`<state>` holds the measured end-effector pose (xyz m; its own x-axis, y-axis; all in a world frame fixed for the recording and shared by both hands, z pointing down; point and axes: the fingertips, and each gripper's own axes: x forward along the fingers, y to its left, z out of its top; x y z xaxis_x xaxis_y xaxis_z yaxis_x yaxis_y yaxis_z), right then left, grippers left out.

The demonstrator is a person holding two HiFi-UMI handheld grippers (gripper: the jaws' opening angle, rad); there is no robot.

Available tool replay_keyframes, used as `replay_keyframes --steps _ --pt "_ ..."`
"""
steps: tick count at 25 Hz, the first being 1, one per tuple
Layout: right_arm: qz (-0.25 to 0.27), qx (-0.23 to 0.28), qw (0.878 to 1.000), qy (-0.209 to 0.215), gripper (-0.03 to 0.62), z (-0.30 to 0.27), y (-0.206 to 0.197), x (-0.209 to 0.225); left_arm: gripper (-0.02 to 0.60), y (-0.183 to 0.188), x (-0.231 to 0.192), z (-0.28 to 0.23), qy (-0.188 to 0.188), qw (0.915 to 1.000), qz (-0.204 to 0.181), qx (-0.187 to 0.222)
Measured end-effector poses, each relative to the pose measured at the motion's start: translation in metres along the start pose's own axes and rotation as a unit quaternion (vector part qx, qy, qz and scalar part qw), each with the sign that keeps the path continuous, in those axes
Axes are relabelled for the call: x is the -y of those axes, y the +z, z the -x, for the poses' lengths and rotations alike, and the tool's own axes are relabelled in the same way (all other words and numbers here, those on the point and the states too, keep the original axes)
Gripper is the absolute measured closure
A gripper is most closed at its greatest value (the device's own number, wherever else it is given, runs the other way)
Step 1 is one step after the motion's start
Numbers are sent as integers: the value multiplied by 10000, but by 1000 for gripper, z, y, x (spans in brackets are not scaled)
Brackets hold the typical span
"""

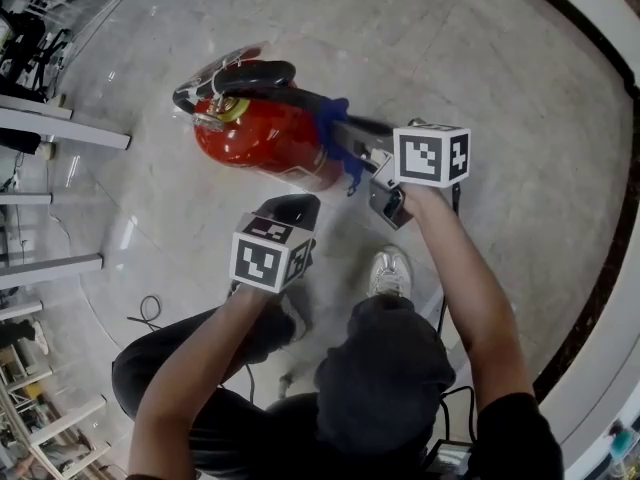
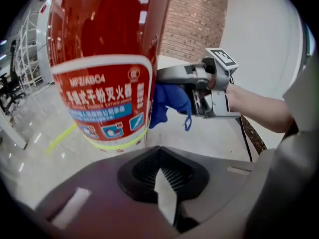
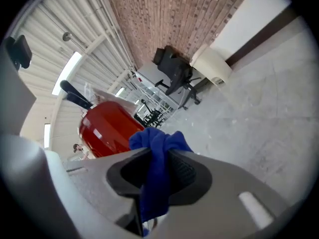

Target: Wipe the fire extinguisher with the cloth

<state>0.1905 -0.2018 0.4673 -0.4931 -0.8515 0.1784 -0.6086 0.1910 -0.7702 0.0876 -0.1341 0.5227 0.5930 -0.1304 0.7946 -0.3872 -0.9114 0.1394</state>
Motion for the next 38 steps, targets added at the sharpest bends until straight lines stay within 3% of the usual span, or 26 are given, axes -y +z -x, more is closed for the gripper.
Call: replay_keyframes --steps 9,13,17,24,30,38 --pt "818 658 9919 714 496 26 83 -105 577 29 -1 37 172 9994 -131 282" --pt "1154 691 9877 793 496 27 97 -123 577 34 1 43 199 9992 -134 324" --pt "937 491 9934 437 496 16 86 -93 577 34 4 42 183 9993 -126 309" --pt "198 4 9998 -14 496 -7 29 -13 577 21 -1 27 152 9997 -59 158" --pt "-336 -255 9989 -208 496 -27 -10 46 577 7 -6 4 107 9999 40 9" --pt "-558 -919 9918 -695 496 -47 -61 108 577 1 8 -24 -144 9996 210 -148"
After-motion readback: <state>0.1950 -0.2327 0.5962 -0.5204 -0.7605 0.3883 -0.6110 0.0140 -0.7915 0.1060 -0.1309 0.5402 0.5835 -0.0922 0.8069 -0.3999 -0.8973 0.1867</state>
